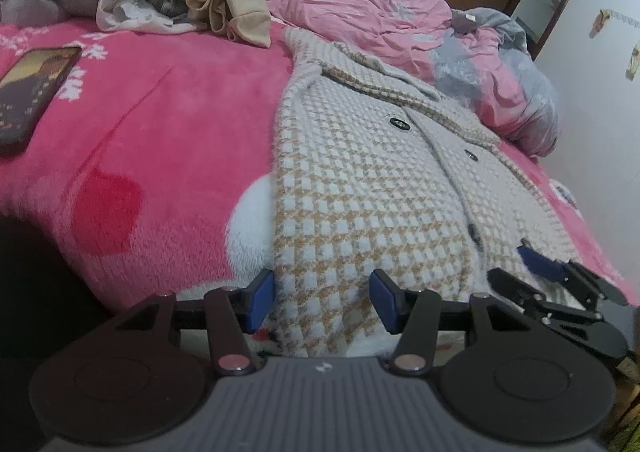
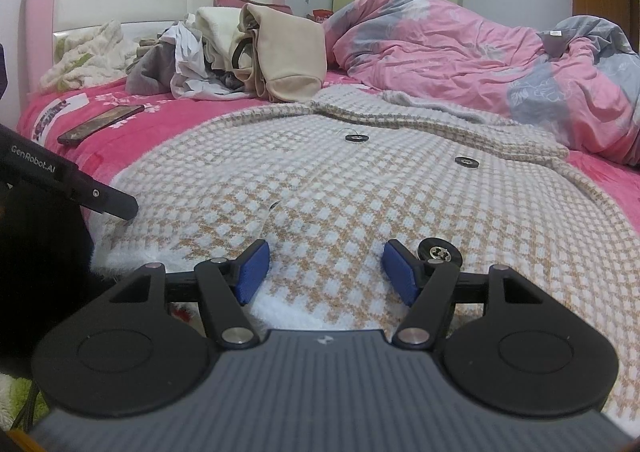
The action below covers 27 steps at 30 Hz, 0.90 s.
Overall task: Fold clothes
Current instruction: 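Lower both open grippers onto the hem edge of the cardigan, then close both grippers on the cardigan hem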
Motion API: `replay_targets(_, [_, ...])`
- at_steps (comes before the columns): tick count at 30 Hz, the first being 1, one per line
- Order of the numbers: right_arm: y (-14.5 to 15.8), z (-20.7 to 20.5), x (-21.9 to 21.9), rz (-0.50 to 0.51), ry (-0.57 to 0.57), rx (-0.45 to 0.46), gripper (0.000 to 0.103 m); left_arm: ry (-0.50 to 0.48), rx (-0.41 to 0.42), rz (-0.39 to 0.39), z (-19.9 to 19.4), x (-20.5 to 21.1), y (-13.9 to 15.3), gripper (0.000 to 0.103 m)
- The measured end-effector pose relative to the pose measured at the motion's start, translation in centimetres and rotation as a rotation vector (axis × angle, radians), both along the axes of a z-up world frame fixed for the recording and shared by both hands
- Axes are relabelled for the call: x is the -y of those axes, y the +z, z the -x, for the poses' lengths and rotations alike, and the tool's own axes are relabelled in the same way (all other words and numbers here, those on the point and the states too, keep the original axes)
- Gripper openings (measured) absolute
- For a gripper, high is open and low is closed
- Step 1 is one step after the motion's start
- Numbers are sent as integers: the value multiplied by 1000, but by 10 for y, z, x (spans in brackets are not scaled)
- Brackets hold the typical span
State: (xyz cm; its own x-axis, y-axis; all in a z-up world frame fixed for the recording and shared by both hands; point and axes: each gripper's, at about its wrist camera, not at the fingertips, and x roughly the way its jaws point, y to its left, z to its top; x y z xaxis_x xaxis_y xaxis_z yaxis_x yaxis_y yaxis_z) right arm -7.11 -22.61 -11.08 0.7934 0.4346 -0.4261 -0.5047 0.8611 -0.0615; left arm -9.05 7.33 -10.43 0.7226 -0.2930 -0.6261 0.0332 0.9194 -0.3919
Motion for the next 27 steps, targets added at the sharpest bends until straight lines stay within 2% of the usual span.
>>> replay_targets(6, [0, -1, 0, 2, 0, 0, 65, -27, -19, 78, 3, -7, -6, 53])
replay_targets(14, [0, 0, 0, 4, 0, 1, 65, -74, -100, 138, 3, -5, -27, 52])
replay_targets(22, [11, 5, -7, 45, -1, 26, 66, -81, -77, 190, 11, -12, -27, 28])
replay_targets(24, [17, 14, -8, 36, 26, 66, 66, -79, -71, 222, 14, -17, -27, 20])
replay_targets(27, [24, 30, -19, 31, 114, 117, 69, -78, -58, 276, 17, -24, -24, 17])
